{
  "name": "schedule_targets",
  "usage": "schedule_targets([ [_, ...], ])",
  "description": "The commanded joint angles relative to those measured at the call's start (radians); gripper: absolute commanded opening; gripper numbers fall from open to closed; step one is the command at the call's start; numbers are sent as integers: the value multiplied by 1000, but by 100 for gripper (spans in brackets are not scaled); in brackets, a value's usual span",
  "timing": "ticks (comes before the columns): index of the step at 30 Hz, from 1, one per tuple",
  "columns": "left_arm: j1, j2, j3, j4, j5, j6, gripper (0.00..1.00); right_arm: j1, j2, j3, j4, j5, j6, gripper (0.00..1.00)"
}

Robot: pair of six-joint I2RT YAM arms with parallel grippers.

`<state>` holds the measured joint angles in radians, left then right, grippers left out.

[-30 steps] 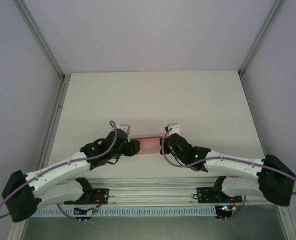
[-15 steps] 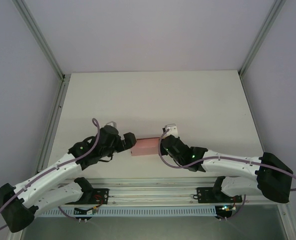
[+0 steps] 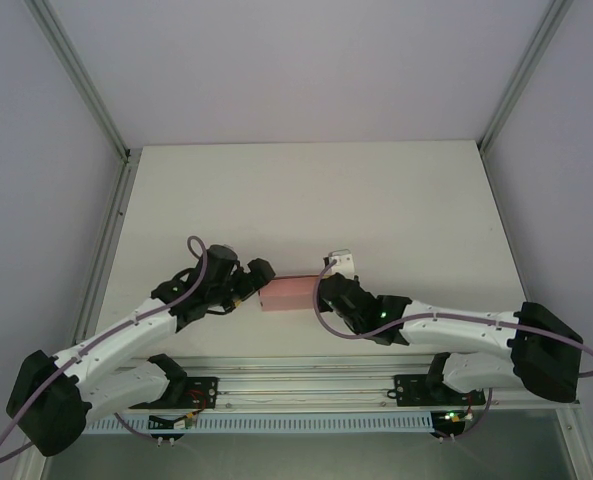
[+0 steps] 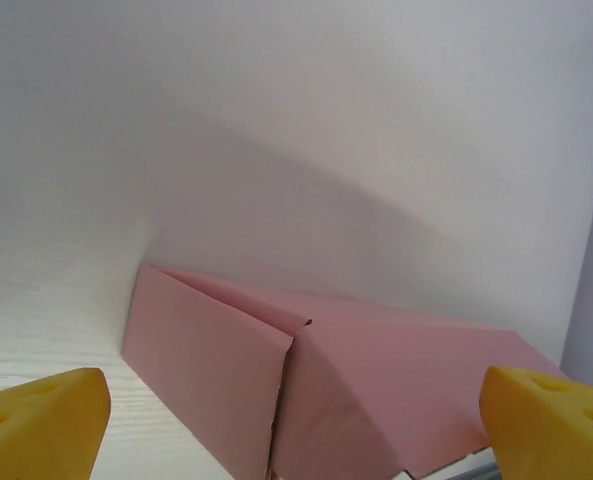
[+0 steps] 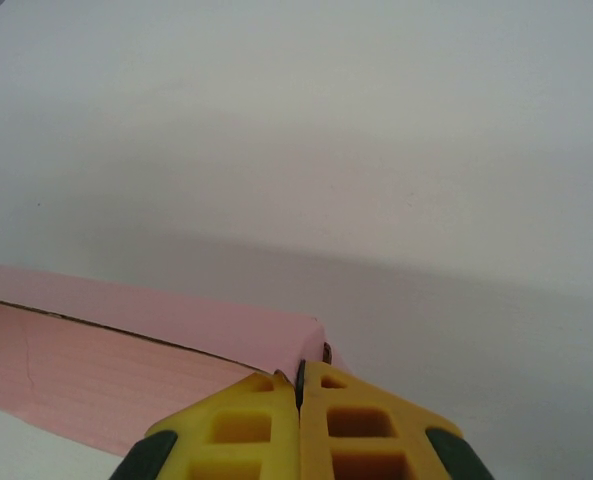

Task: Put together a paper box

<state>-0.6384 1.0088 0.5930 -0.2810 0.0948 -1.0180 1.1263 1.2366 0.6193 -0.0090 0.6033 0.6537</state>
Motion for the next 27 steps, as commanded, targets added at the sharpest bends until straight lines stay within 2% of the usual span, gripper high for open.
schedule_targets([
  [1, 8, 6, -57, 77, 36, -25, 88, 21, 51, -43, -217, -87, 51, 0],
  [5, 9, 11, -110, 122, 39, -41, 73, 33, 42, -54, -189, -112, 61, 1],
  [8, 9, 12, -135, 127, 27, -39, 61, 40, 36, -58, -178, -141, 45, 8],
  [11, 9, 8, -162, 120, 12, -40, 55, 40, 5, -44, -194, -155, 33, 16],
  [15, 9, 2, -187, 107, -9, -39, 46, 36, -90, -28, -215, -137, 19, 32],
  [16, 9, 1, -192, 111, -12, -38, 45, 33, -116, -29, -208, -129, 24, 36],
  [18, 9, -4, -201, 113, -18, -38, 43, 12, -166, -27, -191, -123, 38, 52],
  [22, 7, -7, -208, 104, -25, -38, 41, -76, -231, 26, -198, -174, 48, 64],
  [25, 8, -1, -202, 112, -20, -22, 41, -143, -242, 91, -269, -148, 115, 70],
  [27, 7, 7, -196, 109, -18, -16, 41, -196, -227, 105, -253, -198, 141, 70],
])
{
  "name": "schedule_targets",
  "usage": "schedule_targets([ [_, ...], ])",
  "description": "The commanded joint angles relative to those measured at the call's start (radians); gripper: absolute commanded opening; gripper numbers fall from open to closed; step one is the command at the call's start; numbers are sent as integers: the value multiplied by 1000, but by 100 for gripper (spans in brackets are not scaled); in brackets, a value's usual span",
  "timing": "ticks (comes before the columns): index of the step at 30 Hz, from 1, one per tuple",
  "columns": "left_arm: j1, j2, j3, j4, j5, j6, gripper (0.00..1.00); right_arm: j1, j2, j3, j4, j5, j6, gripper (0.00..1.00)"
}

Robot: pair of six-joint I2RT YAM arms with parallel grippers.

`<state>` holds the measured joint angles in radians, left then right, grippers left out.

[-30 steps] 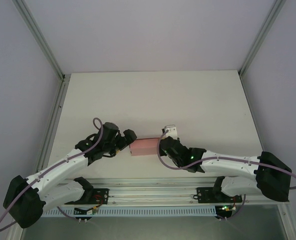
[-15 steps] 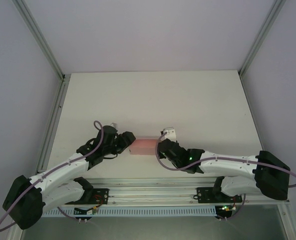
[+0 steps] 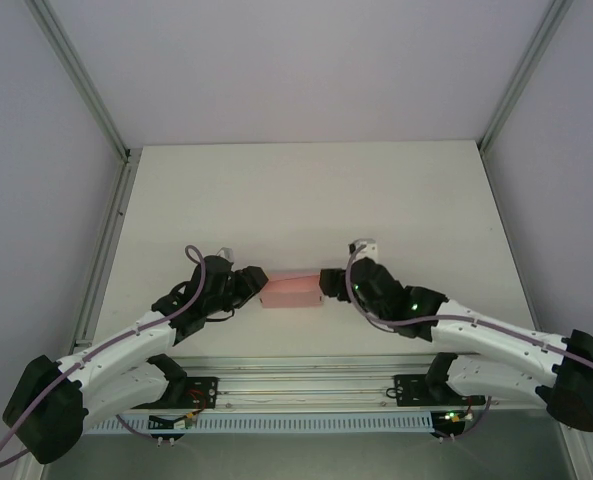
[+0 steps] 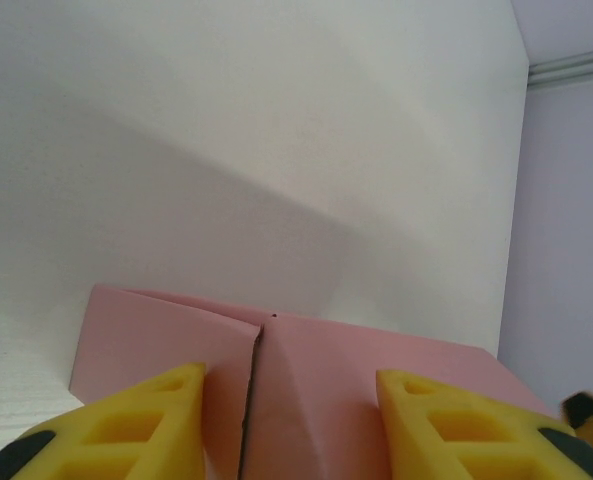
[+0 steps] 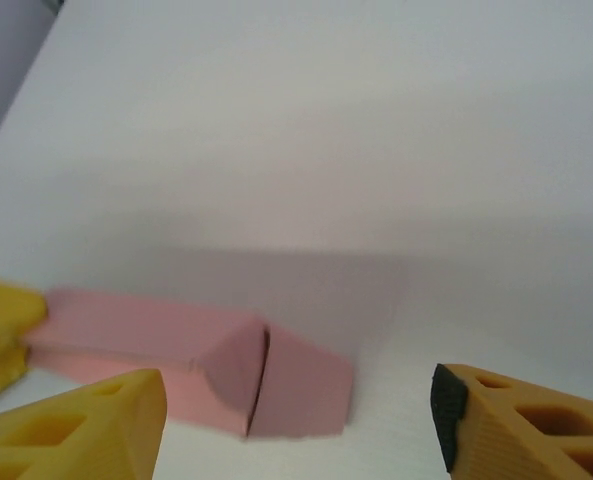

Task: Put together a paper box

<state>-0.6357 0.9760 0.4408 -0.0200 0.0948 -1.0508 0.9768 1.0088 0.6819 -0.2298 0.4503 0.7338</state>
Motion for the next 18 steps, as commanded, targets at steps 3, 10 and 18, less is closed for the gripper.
schedule_targets([
  [3, 5, 51, -34, -147, -11, 30, 41, -78, 75, 64, 13, -148, 76, 70],
  [10, 4, 70, -25, -143, 4, 39, 41, -79, 238, 109, 2, -207, 85, 62],
  [18, 2, 67, -24, -155, 0, 40, 41, -87, 225, -1, -26, -224, 180, 42],
])
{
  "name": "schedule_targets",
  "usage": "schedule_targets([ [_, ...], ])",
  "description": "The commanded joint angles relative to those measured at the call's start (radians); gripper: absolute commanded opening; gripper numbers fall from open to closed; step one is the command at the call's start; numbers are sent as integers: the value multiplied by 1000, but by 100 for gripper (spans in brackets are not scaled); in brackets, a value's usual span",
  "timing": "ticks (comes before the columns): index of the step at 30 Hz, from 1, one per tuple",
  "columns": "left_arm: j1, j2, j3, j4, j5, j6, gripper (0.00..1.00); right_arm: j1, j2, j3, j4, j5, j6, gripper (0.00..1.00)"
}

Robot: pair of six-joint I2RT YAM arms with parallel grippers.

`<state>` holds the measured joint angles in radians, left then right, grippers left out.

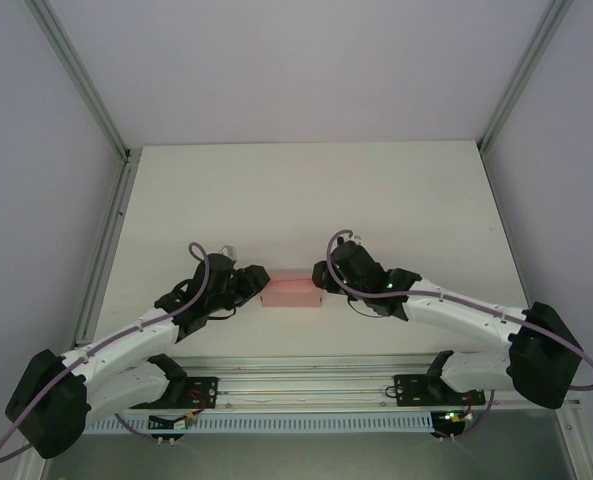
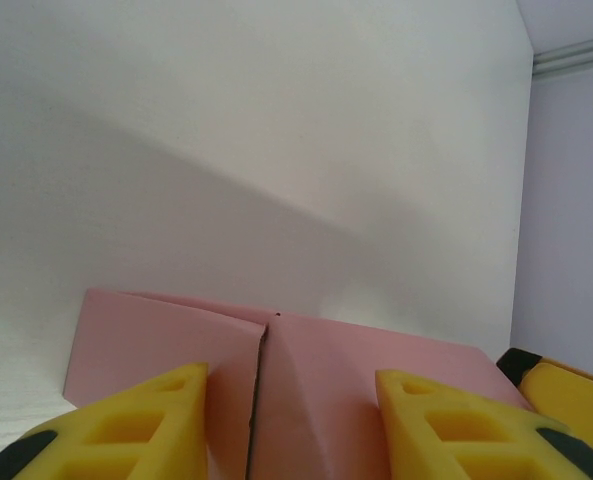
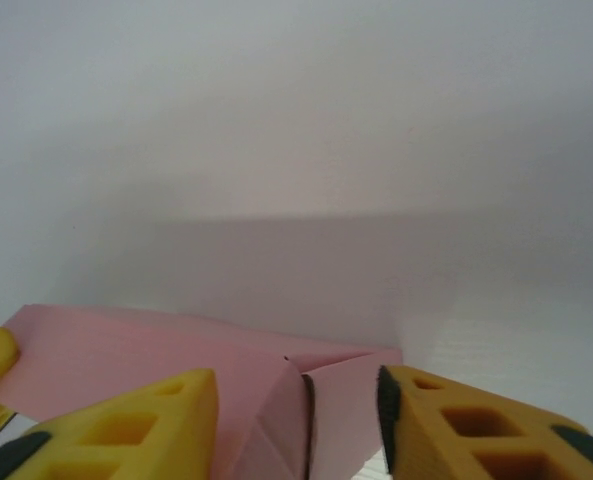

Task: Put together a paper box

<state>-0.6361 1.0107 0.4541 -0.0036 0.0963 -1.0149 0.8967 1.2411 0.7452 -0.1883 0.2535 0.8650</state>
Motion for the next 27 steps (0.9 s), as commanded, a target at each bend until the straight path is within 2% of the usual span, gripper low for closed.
schedule_targets([
  [1, 2, 32, -38, -173, -1, 2, 41, -6, -15, -94, -48, -51, 61, 41],
  [6, 3, 35, -55, -173, 19, 1, 41, -4, -11, -244, 67, -159, 89, 34],
  [11, 2, 30, -75, -168, 31, -5, 39, -4, 23, -294, 97, -118, 51, 31],
  [15, 2, 21, -85, -198, 23, -4, 28, -4, 76, -295, 101, -131, 29, 23],
  [21, 10, 19, -119, -199, 40, -17, 24, -4, 106, -356, 117, -162, 56, 19],
  [27, 10, 17, -121, -234, 47, -16, 22, 9, 208, -401, 105, -163, 120, 16],
])
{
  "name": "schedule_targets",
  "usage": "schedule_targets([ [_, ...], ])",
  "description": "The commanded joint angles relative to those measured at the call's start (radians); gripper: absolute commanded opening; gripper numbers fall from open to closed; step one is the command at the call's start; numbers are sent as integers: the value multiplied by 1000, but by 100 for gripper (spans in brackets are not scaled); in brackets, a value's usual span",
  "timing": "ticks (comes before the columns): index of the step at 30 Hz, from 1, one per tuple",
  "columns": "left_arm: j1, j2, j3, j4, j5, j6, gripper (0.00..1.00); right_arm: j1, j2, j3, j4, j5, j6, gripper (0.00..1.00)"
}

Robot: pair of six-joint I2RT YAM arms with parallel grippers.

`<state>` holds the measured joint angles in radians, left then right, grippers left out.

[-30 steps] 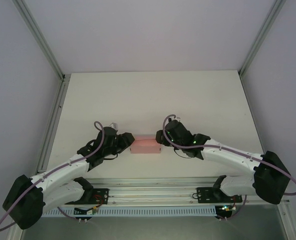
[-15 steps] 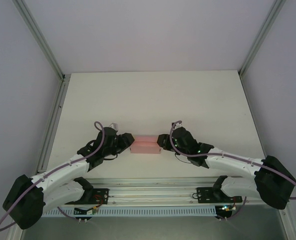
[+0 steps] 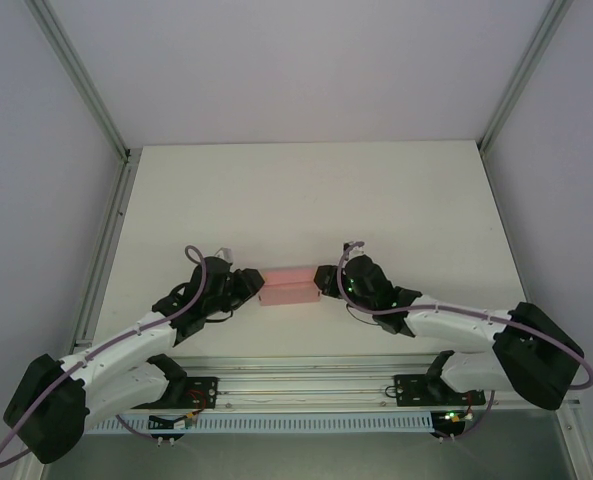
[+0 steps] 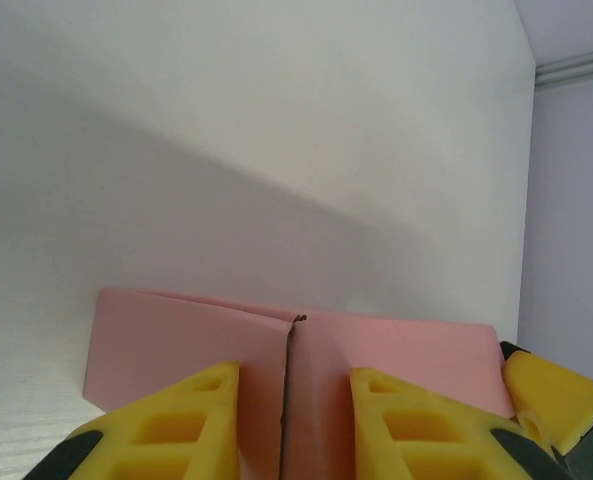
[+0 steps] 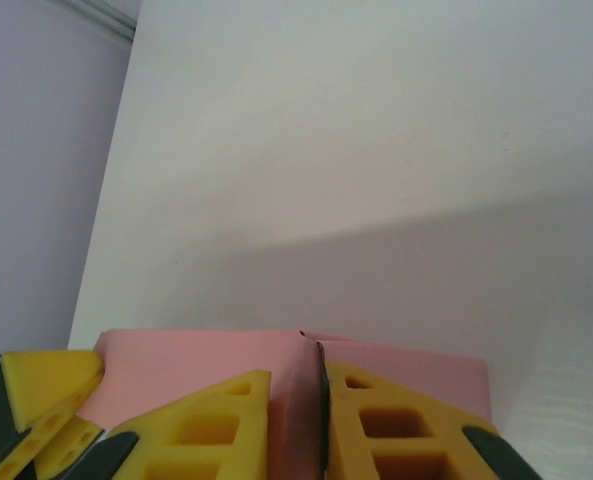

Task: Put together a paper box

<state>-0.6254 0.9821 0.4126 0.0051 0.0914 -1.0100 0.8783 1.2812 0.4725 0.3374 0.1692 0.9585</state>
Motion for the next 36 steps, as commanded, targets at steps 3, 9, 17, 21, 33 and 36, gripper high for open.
schedule_targets([
  [3, 0, 72, -79, -253, 66, -16, 21, 45, 221, -120, -473, -70, 60, 16],
  [9, -1, 115, -59, -272, 76, 8, 18, 172, 281, -136, -564, 21, 166, 11],
  [17, 1, 101, -54, -336, 57, 35, 15, 263, 465, -125, -511, 78, 217, 6],
  [21, 1, 81, -60, -354, 41, 43, 0, 275, 539, -144, -437, 85, 230, 2],
  [33, 1, 104, -116, -207, 76, 127, 0, 248, 283, -58, -551, 77, 118, 0],
  [36, 1, 104, -123, -206, 62, 159, 0, 179, 189, 0, -599, 50, 48, 0],
])
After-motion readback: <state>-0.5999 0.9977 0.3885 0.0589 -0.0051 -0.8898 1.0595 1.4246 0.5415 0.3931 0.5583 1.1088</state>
